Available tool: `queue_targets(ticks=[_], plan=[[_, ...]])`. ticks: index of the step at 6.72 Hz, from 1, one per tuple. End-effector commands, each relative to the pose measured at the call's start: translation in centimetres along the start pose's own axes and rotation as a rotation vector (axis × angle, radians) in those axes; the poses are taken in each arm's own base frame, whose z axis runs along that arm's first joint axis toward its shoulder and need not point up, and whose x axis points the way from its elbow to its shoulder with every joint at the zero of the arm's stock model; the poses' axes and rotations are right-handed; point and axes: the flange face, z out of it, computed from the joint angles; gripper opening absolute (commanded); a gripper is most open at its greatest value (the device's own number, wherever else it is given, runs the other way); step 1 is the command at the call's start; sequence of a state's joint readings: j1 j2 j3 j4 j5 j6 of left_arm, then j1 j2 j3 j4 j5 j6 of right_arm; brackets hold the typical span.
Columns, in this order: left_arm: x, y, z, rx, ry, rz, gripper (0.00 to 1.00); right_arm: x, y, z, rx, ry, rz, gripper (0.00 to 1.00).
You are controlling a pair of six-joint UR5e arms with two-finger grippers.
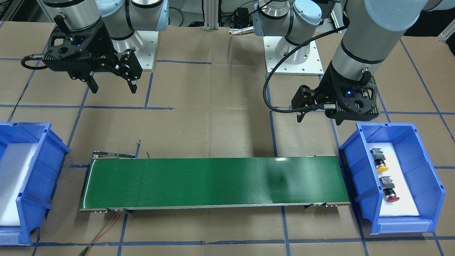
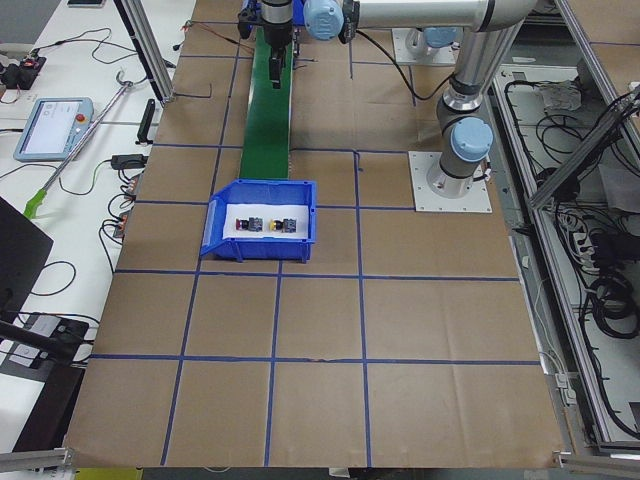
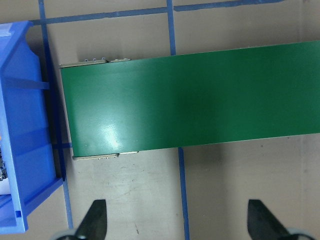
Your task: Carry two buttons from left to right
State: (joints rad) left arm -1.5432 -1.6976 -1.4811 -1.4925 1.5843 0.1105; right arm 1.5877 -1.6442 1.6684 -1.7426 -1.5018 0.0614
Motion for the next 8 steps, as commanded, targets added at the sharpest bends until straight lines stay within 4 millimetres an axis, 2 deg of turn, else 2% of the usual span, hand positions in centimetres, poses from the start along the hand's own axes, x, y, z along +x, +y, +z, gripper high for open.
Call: queue_targets(ticks=[1,5,6,8], plan=[[0.0,0.2,0.0,0.000,0.001,-0.003,1.00,0.0,-0.1,-0.3,0.006,0.000,0.000,1.00],[-0.3,0.3,-0.1,0.001,-0.004,-0.005,1.00,0.0,0.1,0.2,-0.003,0.000,-0.001,1.00],[-1.4,0.4,-0.2,0.002,-0.008,-0.023,1.00,0.0,0.1,0.3,-0.007,-0.001,-0.001,1.00],[-5.5,0.4,-0.6,0.010,-0.008,-0.025,1.00,0.0,0.1,0.2,-0.005,-0.001,-0.001,1.00]])
